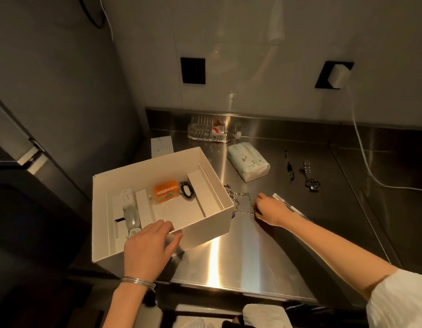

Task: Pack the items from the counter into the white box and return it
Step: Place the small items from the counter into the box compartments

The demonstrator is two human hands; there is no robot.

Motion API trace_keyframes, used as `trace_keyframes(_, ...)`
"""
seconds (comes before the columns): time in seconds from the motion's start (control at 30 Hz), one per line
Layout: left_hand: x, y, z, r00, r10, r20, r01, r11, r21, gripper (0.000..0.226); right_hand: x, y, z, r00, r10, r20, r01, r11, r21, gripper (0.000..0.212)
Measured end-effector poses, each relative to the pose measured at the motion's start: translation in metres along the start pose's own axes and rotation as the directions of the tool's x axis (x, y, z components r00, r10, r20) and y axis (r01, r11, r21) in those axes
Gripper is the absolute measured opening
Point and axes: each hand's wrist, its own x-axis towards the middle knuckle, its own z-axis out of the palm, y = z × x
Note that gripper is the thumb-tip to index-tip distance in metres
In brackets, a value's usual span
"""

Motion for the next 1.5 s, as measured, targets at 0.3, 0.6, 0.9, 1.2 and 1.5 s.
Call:
trace_keyframes(0.3,0.0,-0.002,0.002,1.0,-0.006,-0.019,0.006,1.0,0.028,0.031,-0.005,-0.038,-0.132,0.906,-0.041,-0.422,0.246,0.86,0.446,0.005)
trace_keyframes(0.6,-0.003,-0.003,0.004,0.998,-0.014,-0.069,0.017,0.999,0.046,0.03,-0.012,-0.098,-0.217,0.708,-0.195,-0.679,0.546,0.761,0.351,0.01)
trace_keyframes(0.9,-0.001,-0.001,0.009,0.992,-0.023,-0.122,0.028,0.999,0.038,0.033,0.014,-0.146,-0.215,0.674,-0.324,-0.664,0.605,0.757,0.245,0.011)
trace_keyframes(1.2,-0.003,-0.004,0.012,0.988,-0.022,-0.153,0.028,0.999,0.035,0.031,0.036,-0.169,-0.218,0.715,-0.299,-0.631,0.619,0.691,0.374,0.01)
trace_keyframes(1.5,-0.003,-0.004,0.014,0.987,-0.023,-0.16,0.03,0.999,0.043,0.03,0.04,-0.172,-0.221,0.698,-0.267,-0.665,0.632,0.667,0.395,0.009)
